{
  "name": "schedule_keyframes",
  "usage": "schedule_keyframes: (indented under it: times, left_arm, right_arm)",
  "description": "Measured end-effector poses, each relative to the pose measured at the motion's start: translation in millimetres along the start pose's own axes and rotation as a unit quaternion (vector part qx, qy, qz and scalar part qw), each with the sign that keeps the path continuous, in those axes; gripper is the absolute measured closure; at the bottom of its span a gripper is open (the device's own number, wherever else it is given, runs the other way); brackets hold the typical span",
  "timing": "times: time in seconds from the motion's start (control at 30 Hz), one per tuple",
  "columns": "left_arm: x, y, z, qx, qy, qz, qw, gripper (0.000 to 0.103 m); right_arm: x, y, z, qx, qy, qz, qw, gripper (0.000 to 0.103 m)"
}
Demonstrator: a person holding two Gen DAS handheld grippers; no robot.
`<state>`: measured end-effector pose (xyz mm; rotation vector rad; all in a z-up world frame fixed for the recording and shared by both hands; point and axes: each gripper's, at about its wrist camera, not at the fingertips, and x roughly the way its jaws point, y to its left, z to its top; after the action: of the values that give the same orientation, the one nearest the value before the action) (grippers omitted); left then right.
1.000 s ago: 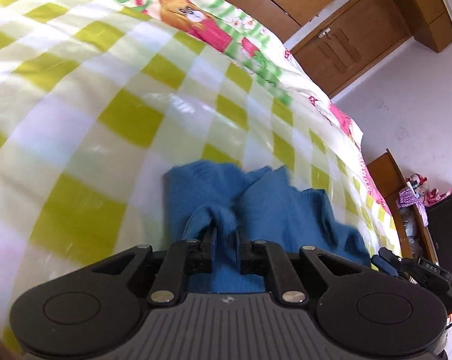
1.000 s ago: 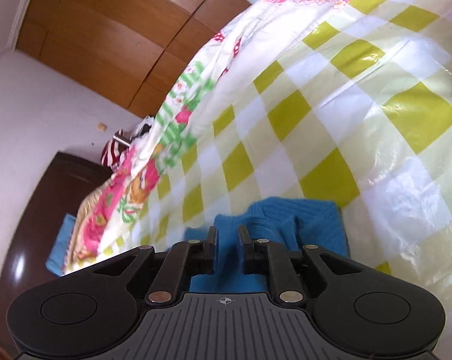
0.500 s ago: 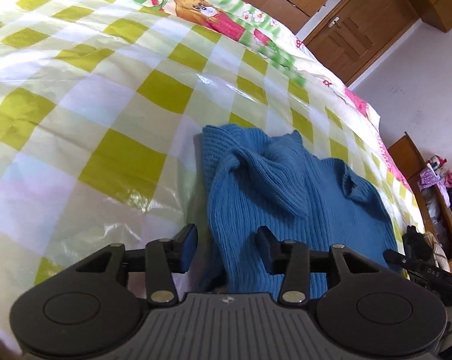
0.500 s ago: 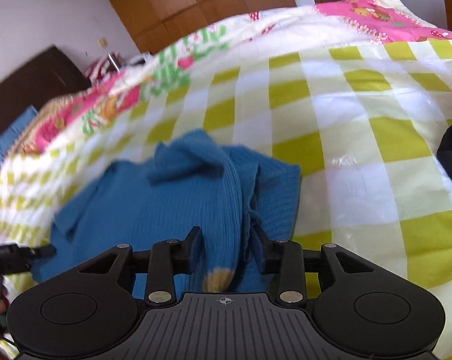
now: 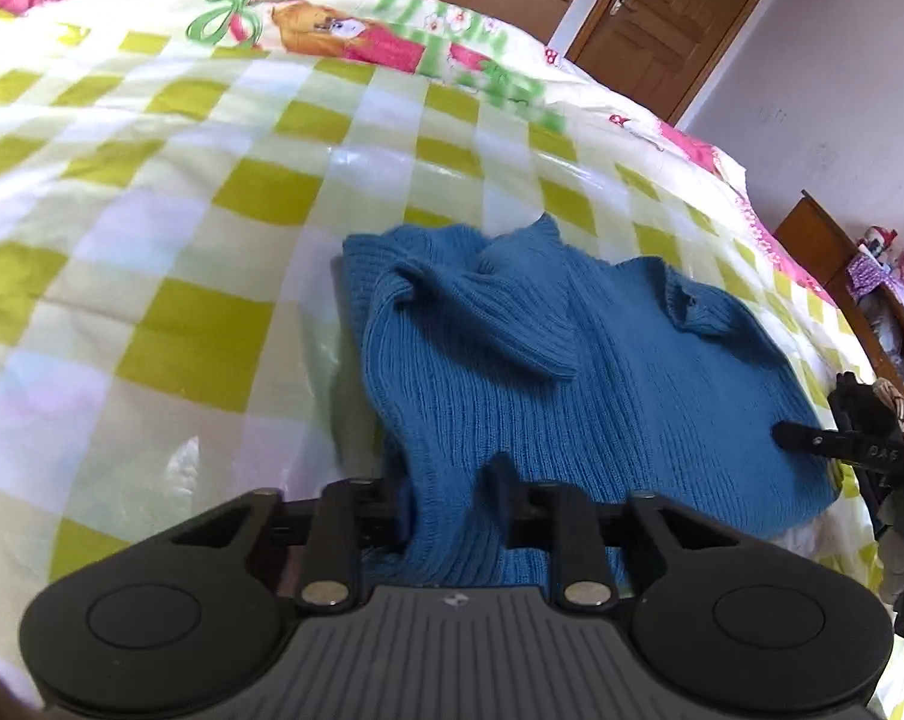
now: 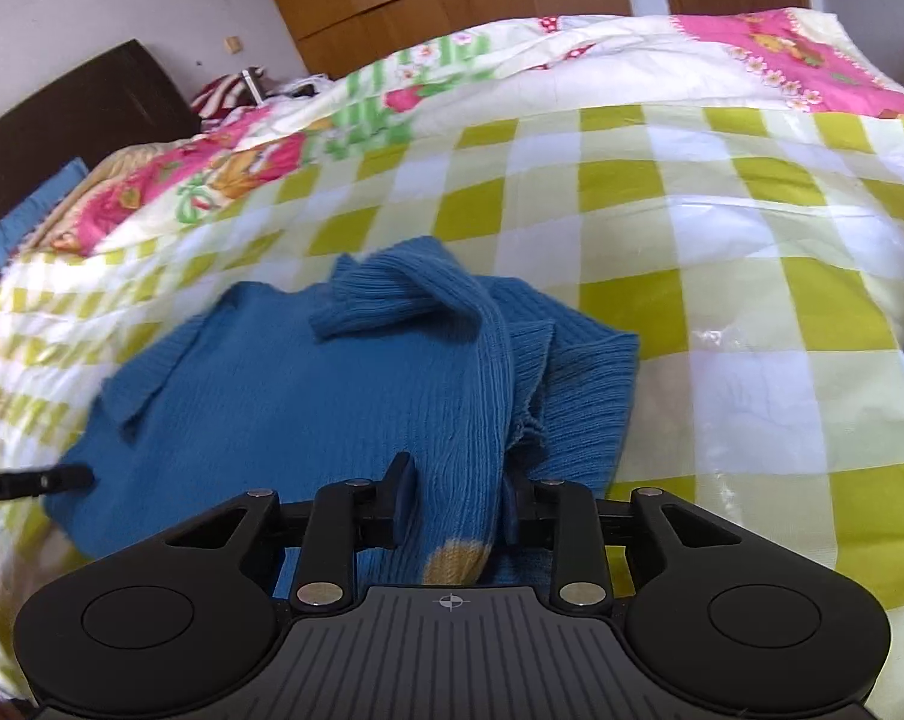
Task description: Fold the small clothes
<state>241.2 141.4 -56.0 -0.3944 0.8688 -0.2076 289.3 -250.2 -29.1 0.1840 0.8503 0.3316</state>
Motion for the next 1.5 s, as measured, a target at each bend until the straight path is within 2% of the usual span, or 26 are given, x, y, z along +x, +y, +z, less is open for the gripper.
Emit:
schedule_keyframes:
  times: [0.03,0.1,0.17,0.23,0.3,0.37,0.4,0.47,0.57,0.63,0.7,0.8,0.9,1.07,1.17,1.27,1.37,1.5]
  left_arm:
    - [-2.8,2.0,1.1,-0.009,-0.002,-0.010,0.9999,0.073]
    - [-15.0,5.7,2.7,-0.027,-0.012,-0.033,0.9990,0.081]
    - [-29.8,9.5,1.4,-0.048,-0.019,-0.064,0.9966,0.081]
    - [-39.1,13.0,-5.0,-0.062,-0.021,-0.073,0.9951,0.081]
    - [-32.6,16.4,-14.7,-0.059,-0.005,-0.052,0.9969,0.081]
    - [-16.2,24.2,-24.3,-0.068,0.018,-0.025,0.9972,0.081]
    - [-12.8,27.7,-27.4,-0.075,0.020,-0.027,0.9966,0.081]
    - [-18.1,28.8,-27.0,-0.082,0.012,-0.028,0.9962,0.081]
    - [-30.9,24.2,-25.4,-0.054,-0.001,-0.009,0.9985,0.080]
    - [-36.5,26.0,-24.5,-0.051,-0.011,0.002,0.9986,0.079]
    - [-40.0,25.3,-23.3,-0.045,-0.027,0.014,0.9986,0.078]
    - [-36.7,17.1,-20.8,-0.020,-0.032,0.013,0.9992,0.075]
    - [-30.7,10.1,-19.7,0.007,-0.032,0.013,0.9994,0.069]
    - [-26.3,20.3,-33.3,-0.021,-0.047,0.026,0.9983,0.067]
    - [-30.2,26.0,-41.5,-0.049,-0.065,0.017,0.9965,0.067]
    - [-29.5,27.0,-47.4,-0.052,-0.080,0.016,0.9953,0.067]
    - [-27.8,32.0,-52.9,-0.068,-0.091,0.002,0.9935,0.067]
    - [-26.3,42.1,-54.9,-0.087,-0.092,-0.019,0.9918,0.066]
  right_arm:
    - [-4.6,-2.0,0.8,0.014,-0.003,0.006,1.000,0.093]
    - [-22.0,-6.8,0.9,0.043,-0.017,0.035,0.998,0.094]
    - [-44.5,-6.7,-2.3,0.057,-0.032,0.058,0.996,0.094]
    - [-63.0,-4.4,-11.5,0.063,-0.040,0.072,0.995,0.095]
    - [-64.0,-6.2,-23.3,0.068,-0.032,0.067,0.995,0.094]
    - [-42.5,-11.6,-32.6,0.065,0.003,0.032,0.997,0.093]
    - [-32.0,-15.2,-35.8,0.068,0.014,0.016,0.997,0.091]
    - [-26.3,-17.4,-34.2,0.071,0.021,0.017,0.997,0.090]
    - [-44.8,-8.8,-25.6,0.043,-0.006,0.006,0.999,0.087]
    - [-56.2,-2.0,-22.7,0.011,-0.024,-0.021,0.999,0.081]
    - [-62.2,2.0,-22.0,-0.004,-0.036,-0.044,0.998,0.079]
    - [-61.0,7.8,-18.6,0.000,-0.044,-0.046,0.998,0.079]
    - [-58.3,26.5,-10.8,-0.012,-0.044,-0.019,0.999,0.079]
    - [-14.5,89.7,-2.7,-0.015,0.001,0.105,0.994,0.079]
    - [28.3,136.1,-3.4,-0.058,0.041,0.153,0.986,0.079]
    - [69.2,168.7,2.0,-0.087,0.086,0.156,0.980,0.079]
    - [87.8,190.5,18.2,-0.116,0.065,0.135,0.982,0.079]
    - [105.2,217.8,36.8,-0.129,0.028,0.133,0.982,0.079]
